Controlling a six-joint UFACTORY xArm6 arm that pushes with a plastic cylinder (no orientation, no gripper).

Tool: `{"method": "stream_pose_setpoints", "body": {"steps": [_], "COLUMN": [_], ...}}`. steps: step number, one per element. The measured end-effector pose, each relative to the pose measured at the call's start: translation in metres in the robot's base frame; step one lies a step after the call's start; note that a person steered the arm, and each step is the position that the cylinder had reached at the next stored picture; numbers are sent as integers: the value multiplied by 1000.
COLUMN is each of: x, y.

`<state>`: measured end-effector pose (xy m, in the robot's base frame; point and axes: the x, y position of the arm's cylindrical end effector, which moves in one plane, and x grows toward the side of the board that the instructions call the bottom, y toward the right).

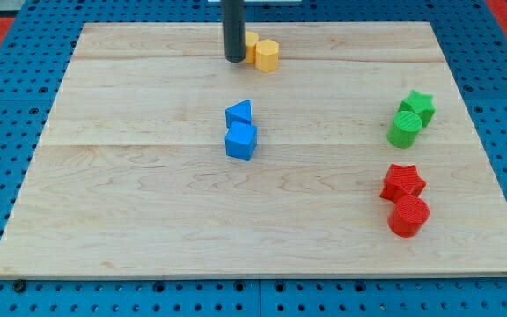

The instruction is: Move the yellow heart towards the left of the yellow hexagon

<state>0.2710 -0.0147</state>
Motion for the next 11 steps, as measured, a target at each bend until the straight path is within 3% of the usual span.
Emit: {"method": "stream_pose_setpoints", "body": {"steps": [1,2,3,6,7,8,9,11], "x": [0,0,0,70,54,-11,-24,-49], "y": [70,104,102,-13,-38,-51,-51,25]}}
